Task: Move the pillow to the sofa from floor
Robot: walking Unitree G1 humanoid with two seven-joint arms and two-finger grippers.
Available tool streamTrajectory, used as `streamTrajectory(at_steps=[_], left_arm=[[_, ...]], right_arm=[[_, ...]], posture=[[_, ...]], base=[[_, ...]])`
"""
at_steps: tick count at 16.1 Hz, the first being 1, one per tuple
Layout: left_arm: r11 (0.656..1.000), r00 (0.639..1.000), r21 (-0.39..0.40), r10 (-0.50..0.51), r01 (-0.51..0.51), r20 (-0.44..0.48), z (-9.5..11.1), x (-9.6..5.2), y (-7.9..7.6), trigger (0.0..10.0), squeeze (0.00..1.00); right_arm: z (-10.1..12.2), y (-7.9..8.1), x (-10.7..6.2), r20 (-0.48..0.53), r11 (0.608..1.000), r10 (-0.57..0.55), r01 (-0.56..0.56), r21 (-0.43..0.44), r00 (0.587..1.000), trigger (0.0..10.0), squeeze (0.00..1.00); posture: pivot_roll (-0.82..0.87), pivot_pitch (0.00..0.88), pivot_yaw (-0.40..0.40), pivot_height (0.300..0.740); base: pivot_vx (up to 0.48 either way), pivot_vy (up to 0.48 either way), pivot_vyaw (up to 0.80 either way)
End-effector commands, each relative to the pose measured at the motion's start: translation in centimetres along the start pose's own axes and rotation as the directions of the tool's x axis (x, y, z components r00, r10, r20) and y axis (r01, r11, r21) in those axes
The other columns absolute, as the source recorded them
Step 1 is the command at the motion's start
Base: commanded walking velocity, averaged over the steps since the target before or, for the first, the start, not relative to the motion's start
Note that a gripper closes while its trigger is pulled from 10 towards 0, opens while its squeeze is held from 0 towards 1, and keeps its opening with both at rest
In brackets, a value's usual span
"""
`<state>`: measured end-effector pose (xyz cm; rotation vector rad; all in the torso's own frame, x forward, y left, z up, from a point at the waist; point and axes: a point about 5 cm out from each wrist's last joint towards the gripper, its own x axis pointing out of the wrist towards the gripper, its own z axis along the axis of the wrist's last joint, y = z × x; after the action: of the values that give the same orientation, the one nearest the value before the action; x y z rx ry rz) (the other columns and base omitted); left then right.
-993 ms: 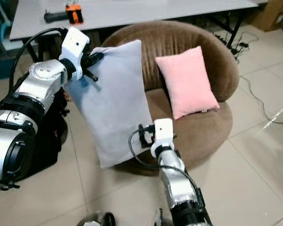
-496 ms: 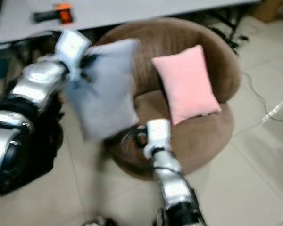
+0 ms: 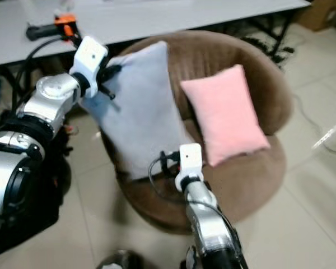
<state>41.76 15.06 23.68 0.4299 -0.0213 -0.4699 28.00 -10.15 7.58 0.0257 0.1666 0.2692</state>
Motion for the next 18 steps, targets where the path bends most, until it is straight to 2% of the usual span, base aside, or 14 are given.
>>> streamTrajectory(at_steps=[1,3,5,7,11,12,13,18], left_arm=[[0.999,0.999,0.014,0.029,-0.029,0.039,1.4,0.2,0.6,0.0,0.0],[0.998,0.998,0.003,0.061,-0.061,0.017,1.2,0.0,1.0,0.0,0.0],[0.998,0.997,0.003,0.07,-0.07,0.014,1.4,0.1,1.1,0.0,0.0],[0.997,0.997,-0.002,0.072,-0.072,0.021,1.7,0.4,0.8,0.0,0.0],[0.997,0.997,-0.024,0.068,-0.067,0.024,1.6,0.5,0.5,0.0,0.0],[0.997,0.997,0.001,0.072,-0.072,0.012,1.5,0.5,0.5,7.9,0.0],[0.997,0.997,0.018,0.078,-0.078,0.006,1.5,0.4,0.6,10.0,0.0],[0.998,0.998,0.018,0.063,-0.063,0.008,1.7,0.6,0.2,10.0,0.0]], right_arm=[[1.4,-2.3,-1.4,-0.005,1.0,0.0,0.0,-0.026,1.0,10.0,0.0],[2.7,-6.1,-4.8,-0.096,0.993,0.035,-0.046,-0.107,0.995,10.0,0.0],[3.4,-7.0,-5.5,-0.104,0.989,0.029,-0.043,-0.141,0.994,10.0,0.0],[3.9,-6.1,-5.5,-0.118,0.987,0.051,-0.068,-0.146,0.992,10.0,0.0],[3.3,-3.9,-5.4,-0.153,0.989,0.095,-0.11,-0.096,0.984,10.0,0.0],[3.0,-3.6,-5.6,-0.162,0.99,0.091,-0.107,-0.087,0.982,10.0,0.0],[2.9,-3.4,-5.6,-0.171,0.991,0.091,-0.106,-0.083,0.981,10.0,0.0],[3.0,-2.4,-5.1,-0.163,0.992,0.102,-0.113,-0.063,0.981,10.0,0.0]], posture=[[-0.12,0.118,0.063,0.74],[-0.14,0.124,0.055,0.74],[-0.15,0.124,0.051,0.74],[-0.16,0.125,0.049,0.74],[-0.15,0.134,0.054,0.74],[-0.15,0.139,0.056,0.74],[-0.15,0.141,0.059,0.74],[-0.15,0.141,0.064,0.74]], base=[[0.454,0.0,0.0],[0.452,0.0,0.0],[0.454,0.0,0.0],[0.454,0.0,0.0],[0.418,-0.068,0.0],[0.0,0.0,0.0],[0.0,0.0,0.0],[0.0,0.0,0.0]])
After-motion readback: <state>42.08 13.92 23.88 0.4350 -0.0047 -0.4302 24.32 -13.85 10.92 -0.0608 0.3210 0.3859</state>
